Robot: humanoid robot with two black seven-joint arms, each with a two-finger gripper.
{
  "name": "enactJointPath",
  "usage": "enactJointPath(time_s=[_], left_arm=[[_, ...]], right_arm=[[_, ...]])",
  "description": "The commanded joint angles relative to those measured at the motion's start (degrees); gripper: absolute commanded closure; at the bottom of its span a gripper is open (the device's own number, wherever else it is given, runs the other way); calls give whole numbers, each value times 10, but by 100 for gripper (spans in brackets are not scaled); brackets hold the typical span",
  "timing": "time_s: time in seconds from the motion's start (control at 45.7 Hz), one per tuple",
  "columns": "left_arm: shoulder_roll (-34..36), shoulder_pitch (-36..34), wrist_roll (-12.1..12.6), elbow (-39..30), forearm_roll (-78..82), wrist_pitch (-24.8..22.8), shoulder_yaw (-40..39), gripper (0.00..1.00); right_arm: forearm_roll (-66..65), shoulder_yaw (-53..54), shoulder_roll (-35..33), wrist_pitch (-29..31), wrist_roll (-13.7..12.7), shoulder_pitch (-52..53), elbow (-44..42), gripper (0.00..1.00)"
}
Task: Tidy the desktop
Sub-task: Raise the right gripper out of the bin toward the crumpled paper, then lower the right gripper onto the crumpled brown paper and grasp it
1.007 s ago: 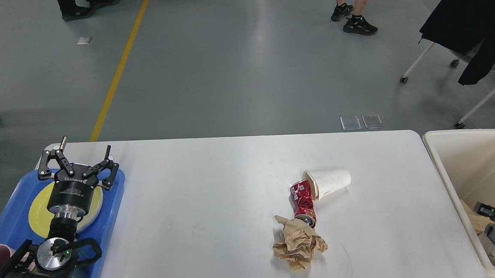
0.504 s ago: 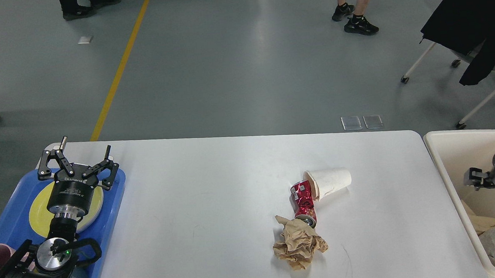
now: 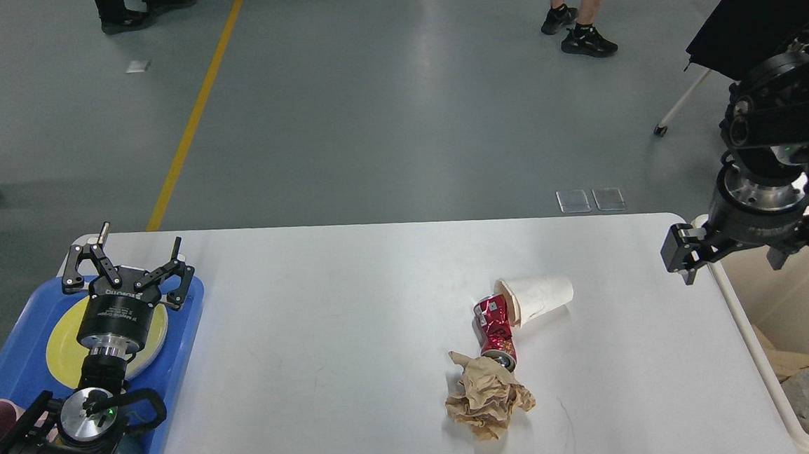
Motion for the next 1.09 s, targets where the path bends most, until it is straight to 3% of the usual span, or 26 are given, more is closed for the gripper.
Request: enactJointPath(time_s=[0.0, 0.241, 0.46, 0.744, 0.898, 1.073], left_arm=[[0, 0, 0, 0, 0, 1, 0, 3], [1, 0, 0, 0, 0, 1, 0, 3], [0, 0, 0, 0, 0, 1, 0, 3], [1, 0, 0, -1, 0, 1, 0, 3], [0, 0, 0, 0, 0, 1, 0, 3], [0, 0, 0, 0, 0, 0, 0, 3]], right_arm=[[86, -4, 36, -16, 4, 72, 51, 0], [135, 3, 106, -49, 36, 138, 111, 1], [130, 45, 101, -51, 36, 117, 109, 0], [74, 180, 112, -87, 29, -34, 57, 0], [-8, 231, 164, -171, 29, -142, -13, 0], [-21, 233, 223, -194, 26, -254, -112, 0]])
